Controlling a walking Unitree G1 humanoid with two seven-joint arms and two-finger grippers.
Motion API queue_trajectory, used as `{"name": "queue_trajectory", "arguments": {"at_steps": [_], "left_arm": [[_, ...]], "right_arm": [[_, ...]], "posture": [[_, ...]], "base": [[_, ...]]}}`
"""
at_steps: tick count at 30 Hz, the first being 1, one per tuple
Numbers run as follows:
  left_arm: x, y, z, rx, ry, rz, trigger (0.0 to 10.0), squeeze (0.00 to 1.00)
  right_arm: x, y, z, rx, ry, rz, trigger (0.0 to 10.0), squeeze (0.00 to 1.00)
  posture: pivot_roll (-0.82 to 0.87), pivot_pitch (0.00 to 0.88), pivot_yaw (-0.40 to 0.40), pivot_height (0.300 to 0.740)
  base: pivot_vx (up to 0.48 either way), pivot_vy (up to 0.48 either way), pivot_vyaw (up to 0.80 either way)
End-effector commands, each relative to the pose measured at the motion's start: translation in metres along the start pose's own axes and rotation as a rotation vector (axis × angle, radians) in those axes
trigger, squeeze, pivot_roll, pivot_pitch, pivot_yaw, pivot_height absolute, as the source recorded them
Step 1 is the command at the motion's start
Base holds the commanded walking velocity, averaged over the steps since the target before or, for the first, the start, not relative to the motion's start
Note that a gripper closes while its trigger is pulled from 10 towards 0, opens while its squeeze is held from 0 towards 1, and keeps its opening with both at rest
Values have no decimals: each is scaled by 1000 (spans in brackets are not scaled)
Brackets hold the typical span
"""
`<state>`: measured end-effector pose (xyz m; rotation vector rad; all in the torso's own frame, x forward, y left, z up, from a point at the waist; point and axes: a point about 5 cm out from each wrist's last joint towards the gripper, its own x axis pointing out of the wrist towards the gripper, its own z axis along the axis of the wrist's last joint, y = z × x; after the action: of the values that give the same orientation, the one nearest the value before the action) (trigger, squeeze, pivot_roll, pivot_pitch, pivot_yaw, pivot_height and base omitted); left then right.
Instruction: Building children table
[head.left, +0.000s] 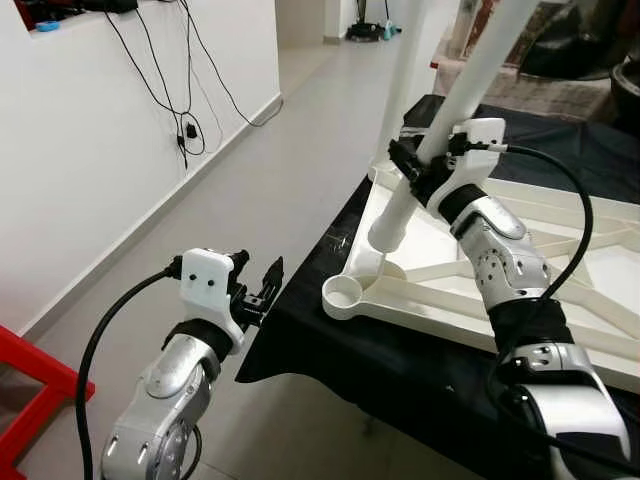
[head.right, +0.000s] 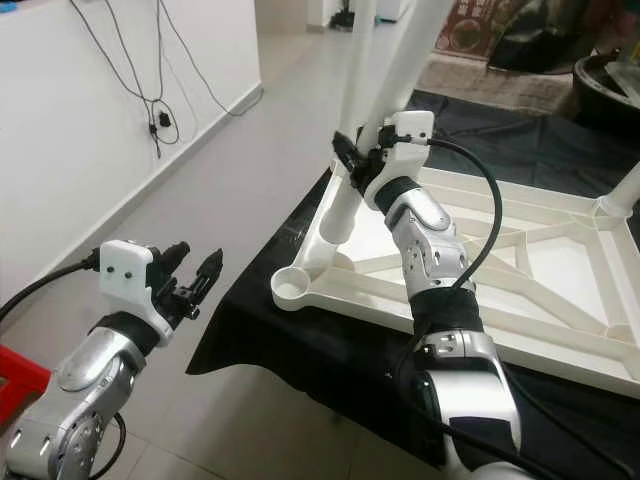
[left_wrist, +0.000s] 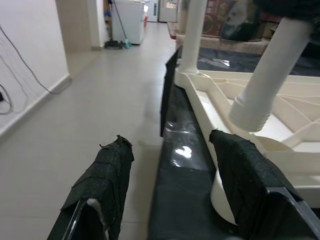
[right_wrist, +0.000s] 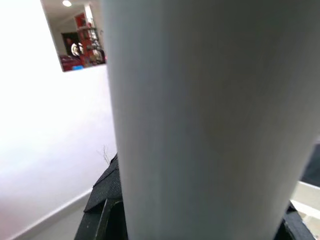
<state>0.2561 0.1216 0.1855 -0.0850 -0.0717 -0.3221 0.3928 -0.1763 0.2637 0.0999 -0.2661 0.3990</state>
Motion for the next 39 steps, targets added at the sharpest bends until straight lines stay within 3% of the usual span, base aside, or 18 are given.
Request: {"name": "queue_trajectory", "arguments": {"at_steps": [1, 7, 14, 22, 29, 32, 39], "left_arm": [[-3, -1, -2, -20, 11, -1, 10000, 0], [-6, -3, -6, -23, 27, -15, 10000, 0], [-8, -6, -5, -24, 29, -23, 10000, 0], [-8, -8, -6, -35, 26, -17, 10000, 0], [-8, -7, -6, -32, 27, -16, 10000, 0], [-9, -5, -5, -31, 27, -14, 10000, 0], [-13, -12, -4, -39, 29, -25, 10000, 0]], "right_arm": [[5, 0, 6, 8, -20, 24, 10000, 0], [12, 5, 21, 112, -111, 112, 10000, 0], [19, 7, 31, 134, -138, 211, 10000, 0], [16, 21, 29, 98, -53, 504, 10000, 0], [15, 25, 30, 125, -32, 611, 10000, 0], [14, 30, 25, 96, 8, 692, 10000, 0], [8, 33, 23, 116, 47, 828, 10000, 0]], "posture": [[71, 182, -40, 740], [65, 169, -22, 740], [74, 160, -24, 740], [76, 149, -32, 740], [87, 149, -33, 740], [116, 148, -18, 740], [134, 169, -36, 740]], "base": [[0, 0, 0], [0, 0, 0], [0, 0, 0], [0, 0, 0], [0, 0, 0], [0, 0, 0], [0, 0, 0]]}}
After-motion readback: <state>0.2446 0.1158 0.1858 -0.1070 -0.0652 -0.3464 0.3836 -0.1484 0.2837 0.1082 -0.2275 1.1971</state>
